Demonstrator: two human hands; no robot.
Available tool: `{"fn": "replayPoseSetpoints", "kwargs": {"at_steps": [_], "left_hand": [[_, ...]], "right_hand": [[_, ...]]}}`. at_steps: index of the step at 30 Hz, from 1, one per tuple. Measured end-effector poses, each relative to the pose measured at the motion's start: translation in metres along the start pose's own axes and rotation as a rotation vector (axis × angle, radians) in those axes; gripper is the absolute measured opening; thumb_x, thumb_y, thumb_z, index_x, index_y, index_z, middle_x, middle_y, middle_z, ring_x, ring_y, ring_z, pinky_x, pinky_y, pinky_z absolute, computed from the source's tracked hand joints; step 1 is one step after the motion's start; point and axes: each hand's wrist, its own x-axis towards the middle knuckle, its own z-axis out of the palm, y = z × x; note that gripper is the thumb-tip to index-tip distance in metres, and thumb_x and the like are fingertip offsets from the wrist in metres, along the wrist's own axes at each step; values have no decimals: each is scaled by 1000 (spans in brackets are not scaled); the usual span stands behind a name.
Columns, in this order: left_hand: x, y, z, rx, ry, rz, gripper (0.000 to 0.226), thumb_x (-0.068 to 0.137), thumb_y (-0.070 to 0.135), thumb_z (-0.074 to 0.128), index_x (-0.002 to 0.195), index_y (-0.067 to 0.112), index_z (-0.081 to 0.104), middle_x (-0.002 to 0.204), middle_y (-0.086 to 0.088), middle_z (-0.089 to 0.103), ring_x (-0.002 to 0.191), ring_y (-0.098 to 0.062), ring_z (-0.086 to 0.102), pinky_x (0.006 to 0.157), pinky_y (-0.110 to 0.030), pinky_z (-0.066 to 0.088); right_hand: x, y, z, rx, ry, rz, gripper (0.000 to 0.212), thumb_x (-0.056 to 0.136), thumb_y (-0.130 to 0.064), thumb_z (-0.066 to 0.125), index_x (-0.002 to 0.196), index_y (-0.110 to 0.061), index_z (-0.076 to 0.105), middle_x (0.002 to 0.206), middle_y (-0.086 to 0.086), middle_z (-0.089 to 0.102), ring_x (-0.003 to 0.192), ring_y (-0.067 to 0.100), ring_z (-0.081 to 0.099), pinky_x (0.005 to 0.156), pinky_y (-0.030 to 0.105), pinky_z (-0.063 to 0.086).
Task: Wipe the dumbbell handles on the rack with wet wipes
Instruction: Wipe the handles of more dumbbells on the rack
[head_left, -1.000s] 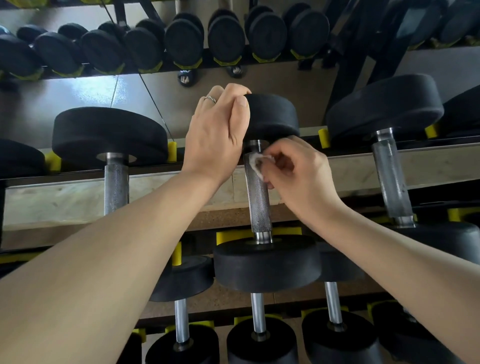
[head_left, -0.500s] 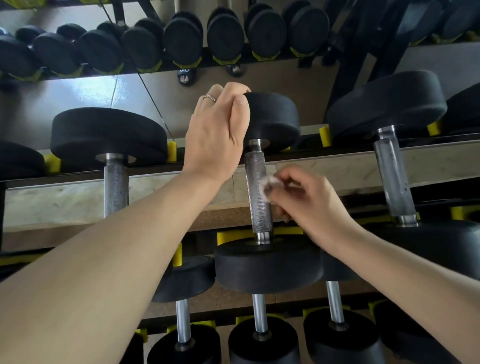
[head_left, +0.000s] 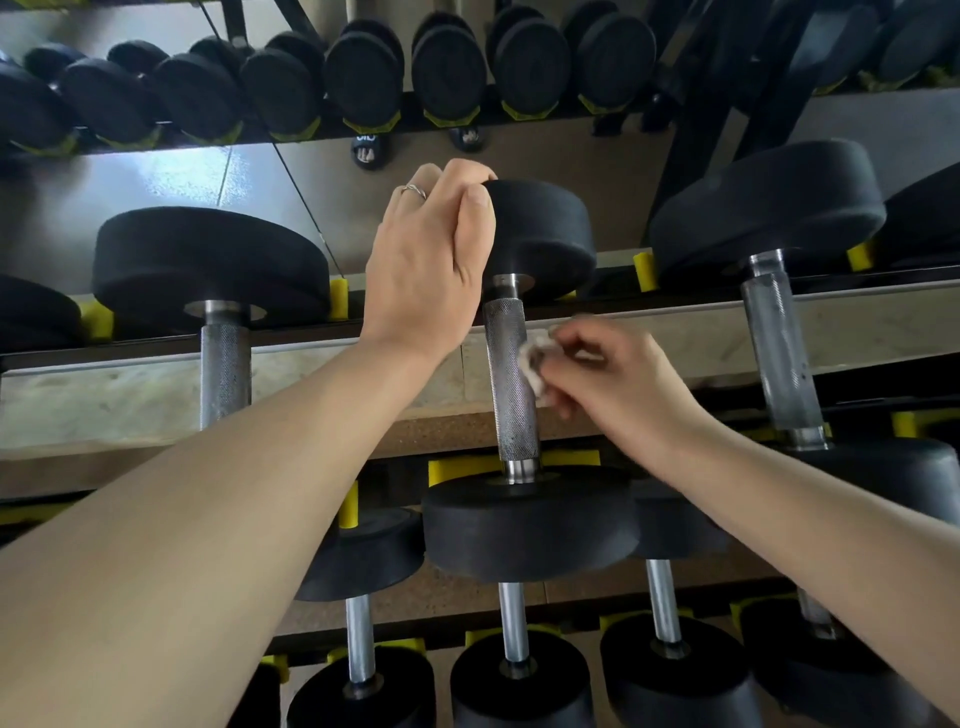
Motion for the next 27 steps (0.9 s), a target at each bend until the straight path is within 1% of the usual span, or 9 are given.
{"fn": "replayPoseSetpoints", "kwargs": {"at_steps": [2,4,9,11,13,16,18,23,27], "left_hand": [[0,-1,-1,-9,2,0,41,109,28,27,120,4,59,90,-4,52,88,-29,50,80,-37,40],[0,1,-1,-4,-7,-1,42,109,29,27,120,5,59,90,-3,51,88,-26,50,79,-34,38],[-1,3,-2,-3,0,-14,43,108,30,26,118,5,60,90,-6,54,89,-28,51,79,-35,40],[0,3,-3,-9,-7,-18,40,109,27,27,117,5,59,92,-9,56,90,-28,50,80,-36,39],[-1,4,-4,-13,-20,-50,35,109,24,29,116,7,59,96,-8,56,92,-27,50,80,-34,37],[0,3,-3,-2,-29,-62,32,109,22,30,117,9,59,99,-7,57,93,-26,50,80,-32,37],[0,3,-4,-6,-25,-34,34,109,23,29,117,8,58,97,-6,55,90,-25,50,79,-33,37],[-2,3,-5,6,-11,18,36,109,19,29,116,1,59,89,-9,54,84,-28,49,78,-30,33],[0,4,-4,0,-15,-29,34,109,21,30,117,5,59,97,-10,57,90,-27,50,80,-33,35]], "right_hand": [[19,-6,8,99,138,9,11,95,-9,62,85,-9,67,61,-1,64,53,10,58,57,23,50],[21,-7,16,153,175,23,11,95,-9,60,86,-7,66,62,-1,62,52,10,57,55,23,49],[-20,4,-3,-135,-71,5,13,96,-20,64,83,-16,66,62,-8,65,54,1,59,54,17,47],[-8,-4,-3,-283,51,-141,9,92,-24,67,85,-20,66,69,-7,66,61,3,62,58,15,47],[9,-20,7,-441,133,-411,4,90,-18,69,87,-18,66,83,-9,62,71,5,58,62,12,43],[21,-21,21,-669,23,-684,4,90,-5,67,88,-8,69,99,4,57,75,16,59,66,23,50],[15,-14,15,-685,-68,-681,5,91,-5,67,88,-6,70,100,5,58,75,16,60,66,29,54],[7,-14,-3,-747,-328,-701,4,92,-14,69,92,-11,72,99,-2,59,79,8,57,72,30,54],[25,-16,5,-640,-65,-706,3,91,-9,69,91,-8,72,98,1,56,79,13,59,72,30,53]]}}
